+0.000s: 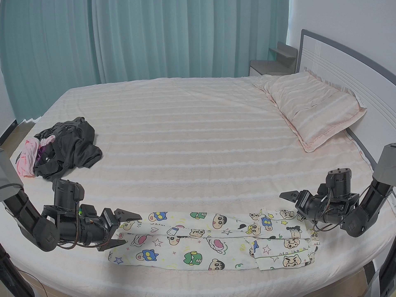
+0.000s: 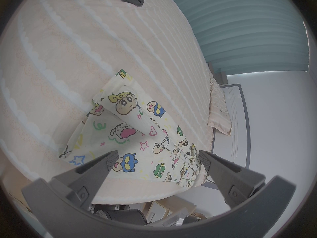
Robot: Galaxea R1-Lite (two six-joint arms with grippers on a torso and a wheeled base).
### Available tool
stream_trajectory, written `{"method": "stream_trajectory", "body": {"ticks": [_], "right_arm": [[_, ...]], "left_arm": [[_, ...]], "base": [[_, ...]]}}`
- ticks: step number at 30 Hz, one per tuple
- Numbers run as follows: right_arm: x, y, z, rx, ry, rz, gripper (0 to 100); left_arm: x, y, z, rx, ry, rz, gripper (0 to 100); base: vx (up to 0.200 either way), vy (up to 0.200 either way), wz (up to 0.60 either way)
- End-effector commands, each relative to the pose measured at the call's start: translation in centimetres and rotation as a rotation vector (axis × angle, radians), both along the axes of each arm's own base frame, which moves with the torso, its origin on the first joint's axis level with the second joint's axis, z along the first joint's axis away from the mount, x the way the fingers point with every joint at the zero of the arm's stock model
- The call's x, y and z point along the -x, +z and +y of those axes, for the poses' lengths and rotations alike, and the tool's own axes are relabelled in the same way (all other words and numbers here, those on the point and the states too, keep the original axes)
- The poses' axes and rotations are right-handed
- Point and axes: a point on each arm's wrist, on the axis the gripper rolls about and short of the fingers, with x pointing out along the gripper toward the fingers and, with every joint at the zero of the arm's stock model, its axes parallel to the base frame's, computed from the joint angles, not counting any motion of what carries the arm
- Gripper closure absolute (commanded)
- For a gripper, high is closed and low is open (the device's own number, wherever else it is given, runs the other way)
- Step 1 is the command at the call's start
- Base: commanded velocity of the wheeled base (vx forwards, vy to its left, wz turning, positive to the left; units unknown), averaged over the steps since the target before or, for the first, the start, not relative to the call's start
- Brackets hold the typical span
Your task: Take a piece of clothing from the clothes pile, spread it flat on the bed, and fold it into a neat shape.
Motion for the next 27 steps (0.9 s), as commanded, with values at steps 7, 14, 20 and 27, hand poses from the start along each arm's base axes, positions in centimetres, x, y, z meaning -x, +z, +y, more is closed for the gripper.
{"method": "stream_trajectory", "body": {"ticks": [7,14,20,27], "right_arm": [[0.26,0.15,0.17,0.001,0.01,-0.009,0],[0.34,0.15,0.1,0.0,0.008,-0.015,0],[0.3,0.19,0.11,-0.003,0.007,-0.017,0],[0.33,0.54,0.06,-0.006,0.005,-0.029,0]], "left_arm": [[-0.06,-0.36,-0.03,-0.001,0.0,0.015,0],[-0.44,-0.6,-0.3,0.005,0.014,0.032,0],[-0.52,-0.55,-0.27,0.006,0.019,0.031,0],[-0.63,-0.52,0.03,0.007,0.031,0.028,0]], "base": [[-0.143,0.0,0.0],[0.0,0.0,0.0],[0.0,0.1,0.0],[0.0,0.2,0.0]]}}
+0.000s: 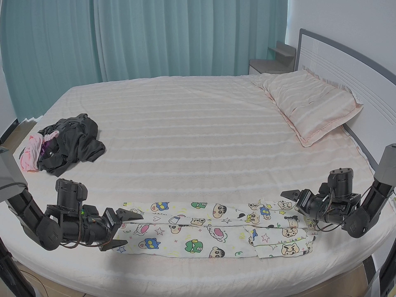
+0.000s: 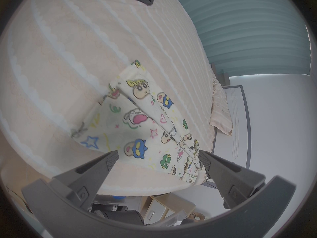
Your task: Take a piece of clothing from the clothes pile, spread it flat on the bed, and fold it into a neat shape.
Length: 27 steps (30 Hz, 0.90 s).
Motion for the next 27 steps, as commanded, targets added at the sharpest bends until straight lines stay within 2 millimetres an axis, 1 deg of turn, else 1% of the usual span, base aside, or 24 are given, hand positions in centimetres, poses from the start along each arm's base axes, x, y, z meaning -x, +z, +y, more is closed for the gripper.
{"method": "stream_trajectory", "body": {"ticks": [1,5,8,14,16,18,19,21,22,23,24,25,27], "right_arm": [[0.0,0.2,0.0,-0.003,0.001,-0.008,0],[0.0,0.3,0.0,-0.003,0.001,-0.009,0],[0.0,0.3,0.0,-0.003,0.0,-0.009,0],[0.1,0.8,-0.1,-0.009,-0.005,-0.028,0],[0.1,1.0,-0.1,-0.011,-0.005,-0.035,0],[0.1,1.1,-0.1,-0.011,-0.005,-0.035,0],[0.2,1.0,-0.1,-0.011,-0.005,-0.034,0],[0.2,1.1,-0.2,-0.012,-0.007,-0.035,0],[0.2,1.1,-0.2,-0.012,-0.007,-0.035,0],[0.2,1.1,-0.2,-0.012,-0.007,-0.035,0],[0.2,1.1,-0.2,-0.013,-0.006,-0.035,0],[0.2,1.1,-0.2,-0.012,-0.007,-0.035,0],[0.2,1.1,-0.2,-0.012,-0.007,-0.035,0]], "left_arm": [[-0.1,-0.1,0.2,-0.001,0.009,0.004,0],[-0.2,0.0,0.4,0.001,0.018,-0.013,0],[0.1,0.0,0.5,0.003,0.018,-0.029,0],[-0.3,0.4,0.2,0.004,0.007,-0.088,0],[-0.8,0.7,-0.3,0.0,-0.002,-0.12,0],[-2.0,1.3,-1.4,-0.029,0.007,-0.159,0],[-2.4,1.2,-1.9,-0.047,0.013,-0.161,0],[-3.8,0.4,-3.3,-0.115,0.032,-0.146,0],[-4.9,-0.1,-4.0,-0.165,0.043,-0.152,0],[-5.0,-0.2,-4.1,-0.177,0.044,-0.15,0],[-5.9,-0.9,-4.6,-0.216,0.038,-0.151,0],[-6.4,-1.2,-4.9,-0.229,0.026,-0.148,0],[-7.0,-1.1,-5.6,-0.234,0.008,-0.154,0]], "base": [[0.0,0.2,0.0],[0.0,0.2,0.0],[0.0,0.2,0.0],[0.0,0.0,0.0],[0.0,0.0,0.0],[0.0,0.0,0.0],[0.0,0.0,0.0],[0.0,0.0,0.0],[0.0,0.0,0.0],[0.0,0.0,0.0],[0.0,0.0,0.0],[0.0,0.0,0.0],[0.0,0.0,0.0]]}}
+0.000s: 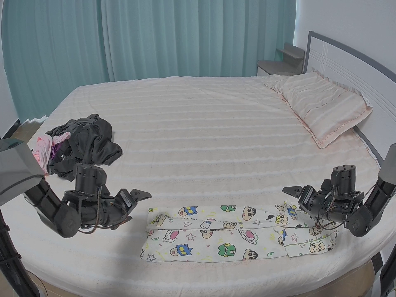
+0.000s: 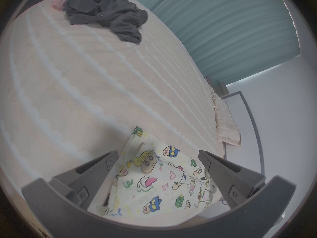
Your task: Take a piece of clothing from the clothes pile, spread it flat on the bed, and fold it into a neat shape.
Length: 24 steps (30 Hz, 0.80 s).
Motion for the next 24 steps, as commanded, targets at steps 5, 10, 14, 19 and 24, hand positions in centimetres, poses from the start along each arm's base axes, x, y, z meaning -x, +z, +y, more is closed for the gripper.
{"method": "stream_trajectory", "body": {"ticks": [5,10,14,19,24], "right_arm": [[0.0,0.1,0.0,-0.002,0.002,-0.002,0],[0.1,0.1,0.0,-0.002,0.003,-0.001,0],[0.1,0.0,0.0,-0.001,0.003,0.002,0],[0.2,-0.1,0.1,0.001,0.005,0.005,0],[0.2,0.0,0.0,0.001,0.004,0.003,0]], "left_arm": [[-3.9,-1.7,-4.2,-0.06,-0.087,0.01,0],[-4.2,-2.8,-5.2,-0.118,-0.167,-0.013,0],[-4.9,-3.8,-5.5,-0.172,-0.215,-0.033,0],[-6.1,-3.9,-5.6,-0.178,-0.207,-0.058,0],[-6.3,-4.2,-5.9,-0.178,-0.225,-0.059,0]], "base": [[0.0,0.0,0.0],[0.0,0.0,0.0],[0.0,0.0,0.0],[0.0,0.0,0.0],[0.0,0.0,0.0]]}}
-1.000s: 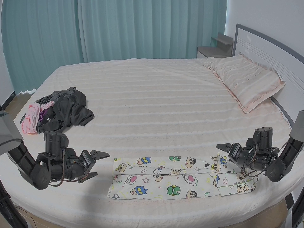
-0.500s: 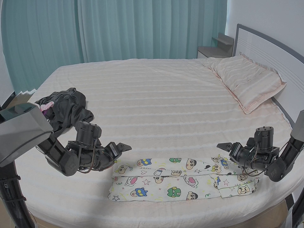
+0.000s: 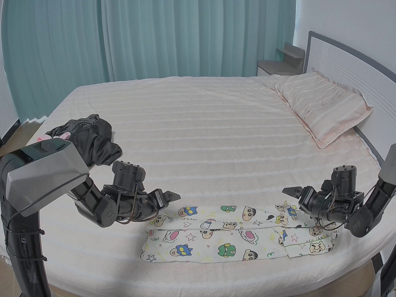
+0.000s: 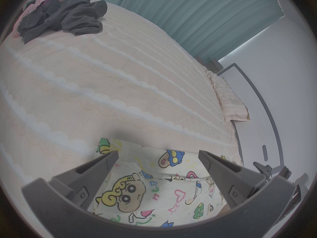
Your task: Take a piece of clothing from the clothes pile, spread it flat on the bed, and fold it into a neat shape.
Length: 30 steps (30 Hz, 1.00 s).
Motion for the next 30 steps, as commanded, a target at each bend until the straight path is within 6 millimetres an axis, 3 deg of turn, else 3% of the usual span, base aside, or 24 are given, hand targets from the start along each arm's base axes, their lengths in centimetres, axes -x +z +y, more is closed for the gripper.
{"method": "stream_trajectory", "body": {"ticks": [1,14,21,22,30], "right_arm": [[0.0,0.0,0.0,0.0,0.001,0.001,0],[-0.1,0.1,-0.1,-0.001,-0.003,-0.005,0],[-0.1,0.0,-0.2,0.001,-0.007,0.0,0],[-0.1,0.0,-0.2,0.0,-0.007,-0.001,0],[-0.1,0.0,-0.2,0.0,-0.007,-0.001,0]], "left_arm": [[-0.4,-1.1,-0.3,-0.013,-0.013,0.014,0],[0.1,-1.7,-1.0,-0.039,-0.06,0.016,0],[1.6,-0.9,-1.8,-0.04,-0.096,0.014,0],[2.8,-0.1,-2.2,-0.04,-0.123,0.01,0],[5.4,0.0,-1.1,-0.117,-0.216,0.009,0]], "base": [[0.0,0.0,0.0],[0.0,0.0,0.0],[0.0,0.0,0.0],[0.0,0.0,0.0],[0.0,0.0,0.0]]}}
